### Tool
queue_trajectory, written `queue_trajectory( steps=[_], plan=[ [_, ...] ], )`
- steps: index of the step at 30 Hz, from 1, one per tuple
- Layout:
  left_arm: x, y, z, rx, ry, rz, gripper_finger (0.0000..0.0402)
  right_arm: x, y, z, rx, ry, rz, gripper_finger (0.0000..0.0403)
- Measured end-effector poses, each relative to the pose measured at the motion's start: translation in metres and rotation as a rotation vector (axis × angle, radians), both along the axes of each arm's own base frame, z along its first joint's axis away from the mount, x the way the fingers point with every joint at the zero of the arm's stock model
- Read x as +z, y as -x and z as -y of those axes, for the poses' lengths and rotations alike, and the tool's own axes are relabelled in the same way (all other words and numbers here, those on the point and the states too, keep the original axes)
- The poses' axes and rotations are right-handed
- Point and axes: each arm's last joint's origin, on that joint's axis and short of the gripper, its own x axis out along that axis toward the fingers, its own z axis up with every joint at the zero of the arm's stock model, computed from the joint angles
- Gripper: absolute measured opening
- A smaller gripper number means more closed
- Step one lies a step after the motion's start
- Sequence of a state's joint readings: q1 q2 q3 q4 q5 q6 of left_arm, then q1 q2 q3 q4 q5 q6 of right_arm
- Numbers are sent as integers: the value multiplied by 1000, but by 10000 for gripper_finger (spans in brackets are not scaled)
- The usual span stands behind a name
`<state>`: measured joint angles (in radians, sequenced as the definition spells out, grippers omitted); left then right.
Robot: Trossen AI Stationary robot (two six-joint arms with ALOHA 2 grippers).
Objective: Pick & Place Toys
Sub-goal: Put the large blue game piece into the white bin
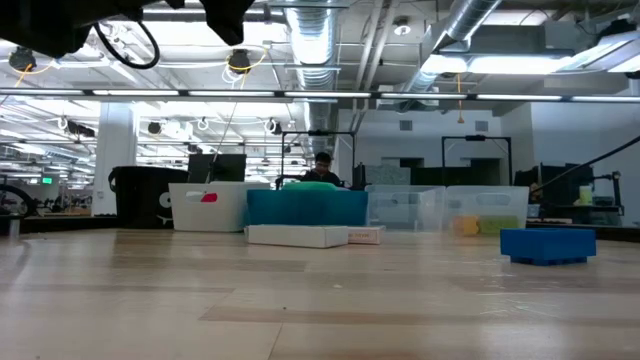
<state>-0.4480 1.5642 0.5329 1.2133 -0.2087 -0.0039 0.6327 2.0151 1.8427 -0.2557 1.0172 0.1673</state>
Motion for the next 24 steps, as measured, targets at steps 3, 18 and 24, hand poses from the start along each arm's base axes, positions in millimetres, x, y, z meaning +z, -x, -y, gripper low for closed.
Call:
queue_trajectory(
  steps=[3,18,24],
  plan=[
    [4,3,2,-12,12,13,297,-1,-3,5,3,-3,-8,127],
    [20,15,13,-74,68,54,247,0,-14,19,25,-33,-13,127],
    [20,15,11,-66,71,57,209,0,-18,23,43,-47,-16,127]
  ],
)
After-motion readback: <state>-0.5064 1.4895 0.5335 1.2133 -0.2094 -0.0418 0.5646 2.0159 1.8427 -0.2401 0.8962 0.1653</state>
